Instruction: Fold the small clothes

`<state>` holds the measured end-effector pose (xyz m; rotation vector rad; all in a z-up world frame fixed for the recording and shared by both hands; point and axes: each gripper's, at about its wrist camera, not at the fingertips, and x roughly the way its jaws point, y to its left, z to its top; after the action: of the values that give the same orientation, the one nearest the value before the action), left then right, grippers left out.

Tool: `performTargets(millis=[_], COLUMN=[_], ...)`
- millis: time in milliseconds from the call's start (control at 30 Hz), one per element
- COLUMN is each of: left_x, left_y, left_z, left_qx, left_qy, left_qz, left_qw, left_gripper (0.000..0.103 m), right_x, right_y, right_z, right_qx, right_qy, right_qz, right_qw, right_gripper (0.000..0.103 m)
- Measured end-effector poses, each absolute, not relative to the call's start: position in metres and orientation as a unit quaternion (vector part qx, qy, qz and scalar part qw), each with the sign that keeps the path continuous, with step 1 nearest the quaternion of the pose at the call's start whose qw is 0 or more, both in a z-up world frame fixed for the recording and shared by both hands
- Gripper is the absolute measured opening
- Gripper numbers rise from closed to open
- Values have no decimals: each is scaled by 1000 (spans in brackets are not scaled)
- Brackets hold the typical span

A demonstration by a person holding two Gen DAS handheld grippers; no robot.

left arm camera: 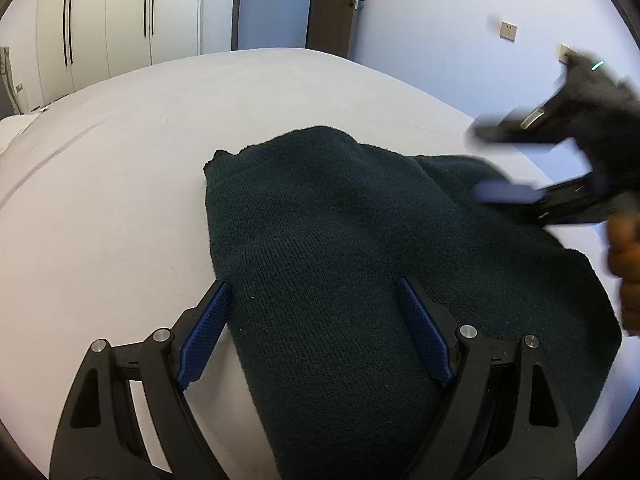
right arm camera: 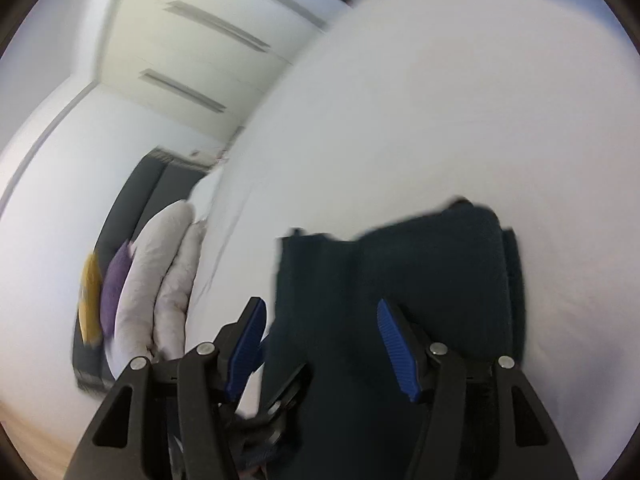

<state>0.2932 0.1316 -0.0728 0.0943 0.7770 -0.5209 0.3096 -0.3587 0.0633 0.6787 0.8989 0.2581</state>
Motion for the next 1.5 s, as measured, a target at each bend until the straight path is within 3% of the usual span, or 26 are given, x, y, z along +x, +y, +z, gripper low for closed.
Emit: performTargets(millis=[67, 100, 367, 500, 567, 700, 733, 800, 1200, 1300, 1333, 1367, 1433, 1500], left_x=[294, 297, 304, 305, 305, 304, 303, 303, 305, 306, 307, 309, 309, 303], left_y=[133, 135, 136, 132, 130, 125, 124, 122, 123, 130, 134, 140, 161, 180], left_z=[-72, -75, -82, -84, -83, -82, -82, -82, -87, -89, -90, -91, -90, -86], left_qx=[36, 26, -2, -5, -4, -2, -1, 0, -10, -33, -47, -67, -125, -153], left_qy=[376, 381, 398, 398, 397, 396, 396, 395, 393, 393, 396, 401, 414, 413], left_qz=[-256, -262, -275, -275, -275, -272, -272, -271, -274, -281, -286, -292, -302, -293], left_qw=[890, 886, 875, 875, 876, 877, 877, 878, 878, 875, 871, 866, 849, 849], left_gripper=[85, 85, 88, 88, 88, 88, 88, 88, 88, 91, 92, 95, 95, 95], right_x=[313, 312, 270, 222, 203, 186, 184, 182, 115, 95, 94, 90, 89, 98], right_y=[-365, -376, -409, -380, -352, -311, -310, -314, -374, -379, -380, -384, -395, -402], right_z=[49, 40, 39, 63, 66, 46, 36, 20, 20, 35, 38, 49, 63, 74], right_qx=[329, 345, 378, 363, 324, 274, 269, 279, 319, 314, 317, 317, 317, 327], right_qy=[429, 426, 367, 339, 350, 396, 407, 414, 385, 371, 366, 352, 327, 310], right_qz=[106, 95, 66, 118, 145, 186, 174, 162, 106, 101, 102, 93, 72, 76], right_qw=[835, 831, 847, 860, 867, 857, 856, 851, 860, 868, 869, 876, 888, 889], right_gripper=[4, 0, 0, 8, 22, 24, 21, 0, 0, 19, 33, 56, 82, 86])
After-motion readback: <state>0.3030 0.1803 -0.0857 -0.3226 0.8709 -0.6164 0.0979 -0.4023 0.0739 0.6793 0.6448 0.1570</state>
